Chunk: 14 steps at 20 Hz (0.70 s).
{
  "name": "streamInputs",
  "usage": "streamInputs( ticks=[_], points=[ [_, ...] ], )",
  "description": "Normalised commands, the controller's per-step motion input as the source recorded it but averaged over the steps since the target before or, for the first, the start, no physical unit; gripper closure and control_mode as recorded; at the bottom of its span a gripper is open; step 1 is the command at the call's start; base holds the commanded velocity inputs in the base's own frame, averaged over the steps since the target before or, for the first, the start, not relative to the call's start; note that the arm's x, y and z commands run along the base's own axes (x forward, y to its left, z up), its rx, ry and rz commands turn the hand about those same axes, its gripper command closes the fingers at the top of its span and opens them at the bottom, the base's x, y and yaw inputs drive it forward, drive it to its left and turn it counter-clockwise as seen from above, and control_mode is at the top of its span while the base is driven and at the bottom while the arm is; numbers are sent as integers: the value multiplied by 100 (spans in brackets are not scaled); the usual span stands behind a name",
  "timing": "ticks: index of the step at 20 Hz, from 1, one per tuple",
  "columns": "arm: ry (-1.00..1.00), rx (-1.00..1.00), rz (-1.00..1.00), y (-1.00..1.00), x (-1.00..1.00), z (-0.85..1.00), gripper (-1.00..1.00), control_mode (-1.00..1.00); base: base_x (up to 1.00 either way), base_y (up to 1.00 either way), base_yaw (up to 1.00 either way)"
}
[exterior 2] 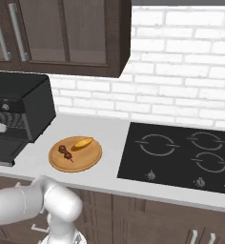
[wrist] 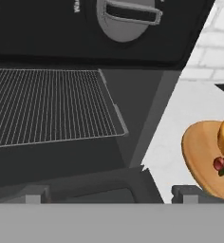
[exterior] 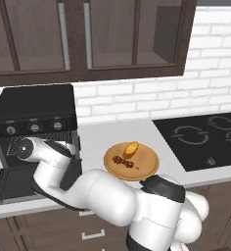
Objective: Pick up the kebab skewer and baguette bread, and place them inside the toaster oven. Close the toaster oven door and start by setting the timer.
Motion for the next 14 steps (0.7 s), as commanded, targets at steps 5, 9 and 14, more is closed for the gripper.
streamInputs(
  ticks=[5,9,14],
  points=[
    [0,0,0,34,34,-18,-100,-100,0,0,0],
    [-5,0,0,37,32,-1,-100,-100,0,0,0],
    [-3,-1,0,25,45,-12,-100,-100,0,0,0]
  ],
)
